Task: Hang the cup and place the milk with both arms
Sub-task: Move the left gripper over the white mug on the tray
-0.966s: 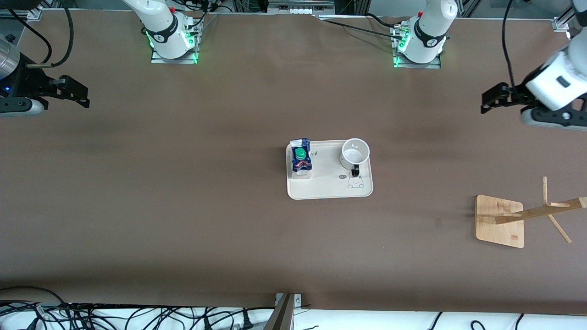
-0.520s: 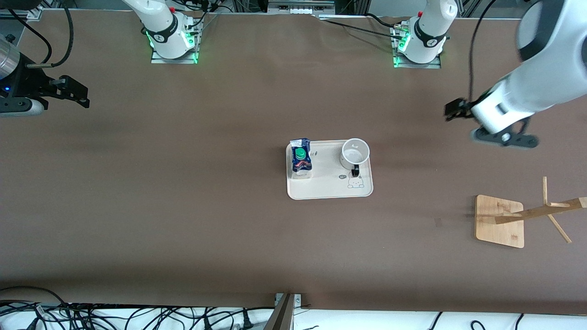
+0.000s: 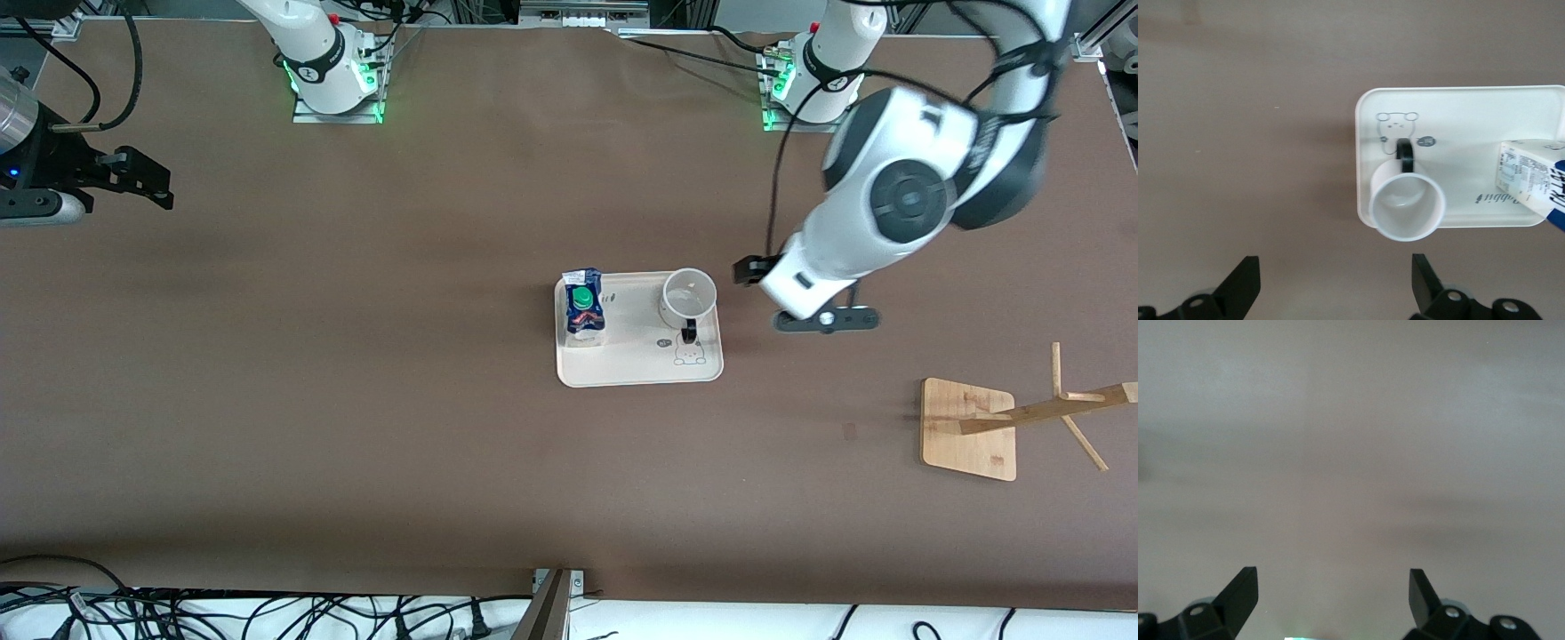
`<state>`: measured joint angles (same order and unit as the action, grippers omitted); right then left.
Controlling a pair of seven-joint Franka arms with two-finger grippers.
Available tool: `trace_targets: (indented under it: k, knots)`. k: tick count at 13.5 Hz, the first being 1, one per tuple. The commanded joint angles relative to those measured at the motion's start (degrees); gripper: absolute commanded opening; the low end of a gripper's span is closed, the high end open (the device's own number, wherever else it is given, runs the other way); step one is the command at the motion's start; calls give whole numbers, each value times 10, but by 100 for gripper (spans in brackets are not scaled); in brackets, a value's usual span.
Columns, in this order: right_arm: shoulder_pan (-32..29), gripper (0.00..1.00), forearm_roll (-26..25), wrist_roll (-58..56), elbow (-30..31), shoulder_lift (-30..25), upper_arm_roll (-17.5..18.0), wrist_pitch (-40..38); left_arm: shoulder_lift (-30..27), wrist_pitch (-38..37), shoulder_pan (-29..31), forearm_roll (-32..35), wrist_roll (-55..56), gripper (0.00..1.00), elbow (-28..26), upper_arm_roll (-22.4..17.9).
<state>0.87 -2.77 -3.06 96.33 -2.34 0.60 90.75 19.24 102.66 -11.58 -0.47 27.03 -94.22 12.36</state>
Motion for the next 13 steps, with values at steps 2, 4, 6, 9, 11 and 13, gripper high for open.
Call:
trace_targets:
  k: [2, 4, 6, 9, 11, 13]
  knots:
    - [-4, 100, -10, -4, -11, 4, 4, -5, 54, 39, -57, 10, 67, 100, 10, -1]
    - [-4, 100, -10, -4, -11, 4, 4, -5, 77, 47, -76, 10, 81, 100, 9, -1]
    - [-4, 100, -10, -4, -11, 4, 4, -5, 96, 48, -89, 10, 103, 100, 9, -1]
    - [-4, 100, -10, -4, -11, 4, 4, -5, 128, 85, -92, 11, 123, 76, 8, -1]
    - [-4, 100, -10, -4, -11, 4, 4, -5, 148, 115, -97, 11, 129, 59, 7, -1]
    - [-4, 100, -10, -4, -11, 4, 4, -5, 161, 122, -98, 11, 130, 35, 7, -1]
